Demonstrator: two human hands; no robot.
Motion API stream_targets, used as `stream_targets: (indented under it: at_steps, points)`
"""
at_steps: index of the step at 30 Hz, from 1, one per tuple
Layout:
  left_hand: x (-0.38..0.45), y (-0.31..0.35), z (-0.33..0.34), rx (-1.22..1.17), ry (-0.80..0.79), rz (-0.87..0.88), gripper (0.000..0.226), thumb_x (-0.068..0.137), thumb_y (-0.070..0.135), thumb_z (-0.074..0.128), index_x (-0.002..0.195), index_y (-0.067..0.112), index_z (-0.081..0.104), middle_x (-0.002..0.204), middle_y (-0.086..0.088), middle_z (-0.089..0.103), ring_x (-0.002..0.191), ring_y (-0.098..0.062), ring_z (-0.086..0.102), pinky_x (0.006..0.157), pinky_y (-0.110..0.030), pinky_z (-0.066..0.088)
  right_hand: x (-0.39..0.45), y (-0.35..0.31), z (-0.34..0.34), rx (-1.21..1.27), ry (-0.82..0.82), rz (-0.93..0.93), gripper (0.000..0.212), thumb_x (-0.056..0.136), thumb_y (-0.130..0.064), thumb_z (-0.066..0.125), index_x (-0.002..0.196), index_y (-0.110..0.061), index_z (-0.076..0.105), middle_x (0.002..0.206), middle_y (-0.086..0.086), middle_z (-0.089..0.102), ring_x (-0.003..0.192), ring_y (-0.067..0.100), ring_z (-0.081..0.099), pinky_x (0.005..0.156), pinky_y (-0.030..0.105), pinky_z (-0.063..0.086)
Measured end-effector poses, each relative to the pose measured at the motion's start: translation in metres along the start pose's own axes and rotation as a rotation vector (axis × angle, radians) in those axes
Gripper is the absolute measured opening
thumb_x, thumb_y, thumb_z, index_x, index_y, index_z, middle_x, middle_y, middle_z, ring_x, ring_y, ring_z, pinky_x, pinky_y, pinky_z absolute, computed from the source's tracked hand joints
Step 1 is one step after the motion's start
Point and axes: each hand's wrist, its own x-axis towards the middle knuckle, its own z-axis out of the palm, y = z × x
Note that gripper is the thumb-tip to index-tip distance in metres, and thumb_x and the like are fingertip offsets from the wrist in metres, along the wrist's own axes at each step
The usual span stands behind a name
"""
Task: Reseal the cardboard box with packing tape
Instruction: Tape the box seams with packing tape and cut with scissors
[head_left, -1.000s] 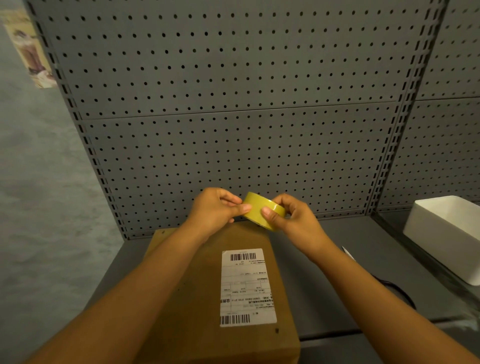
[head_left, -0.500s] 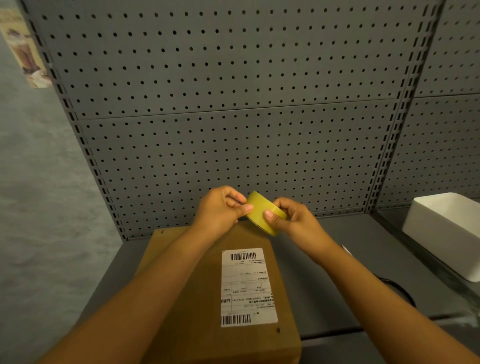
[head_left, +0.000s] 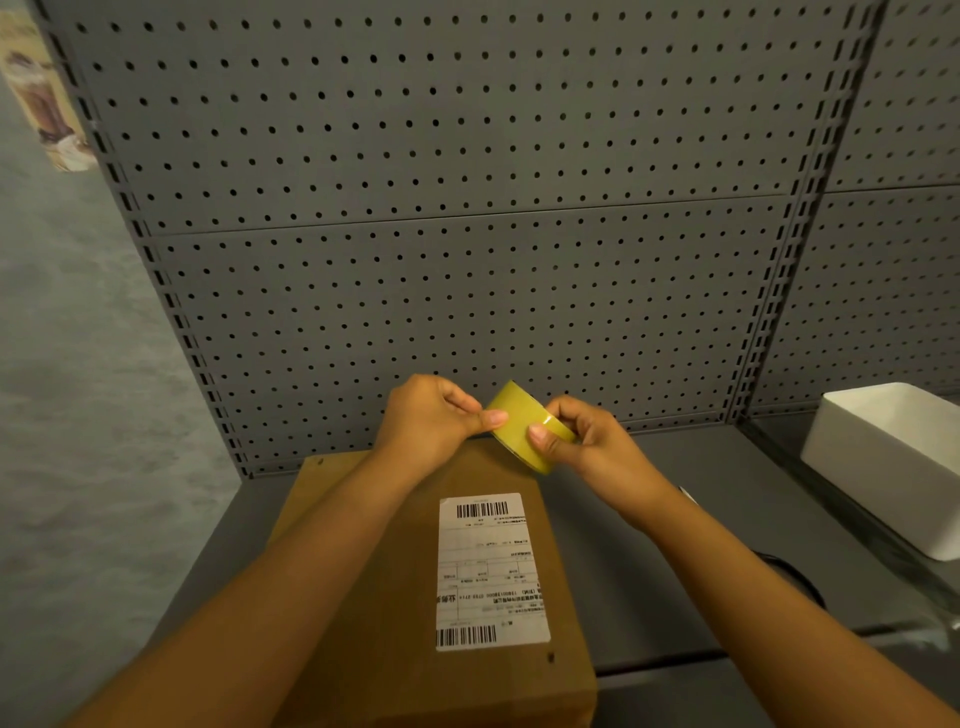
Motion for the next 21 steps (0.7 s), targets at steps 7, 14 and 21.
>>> stream_targets:
  at_steps: [7, 14, 21]
  points:
    - [0.000, -0.001, 0.000, 0.022, -0.027, 0.000, 0.036, 0.070, 0.041, 0.080, 0.090, 0.013, 0.070, 0.083, 0.001, 0.069, 0.076, -0.011, 0.064, 0.070, -0.024, 0.050, -0.002, 0.001, 0.000, 0.014, -0.007, 0.004, 0.014, 0.093, -0.012, 0.058, 0.088, 0.000, 0.055, 0.073, 0.003, 0.053, 0.067, 0.008, 0.048, 0.061, 0.015, 0.040]
    - [0.000, 0.002, 0.004, 0.006, -0.026, 0.044, 0.029, 0.074, 0.036, 0.079, 0.082, 0.008, 0.070, 0.072, 0.001, 0.065, 0.066, -0.009, 0.058, 0.064, -0.022, 0.044, -0.004, 0.000, -0.001, 0.067, 0.004, 0.017, 0.012, 0.093, -0.012, 0.057, 0.083, -0.007, 0.052, 0.072, 0.000, 0.051, 0.066, 0.005, 0.048, 0.062, 0.015, 0.041]
    - [0.002, 0.012, -0.001, 0.012, -0.044, 0.120, 0.035, 0.075, 0.030, 0.079, 0.103, 0.013, 0.068, 0.094, 0.006, 0.066, 0.084, -0.005, 0.060, 0.071, -0.013, 0.044, -0.004, 0.002, -0.002, 0.095, 0.021, -0.025, 0.009, 0.092, -0.012, 0.058, 0.087, -0.007, 0.053, 0.072, -0.001, 0.054, 0.070, 0.012, 0.050, 0.064, 0.018, 0.043]
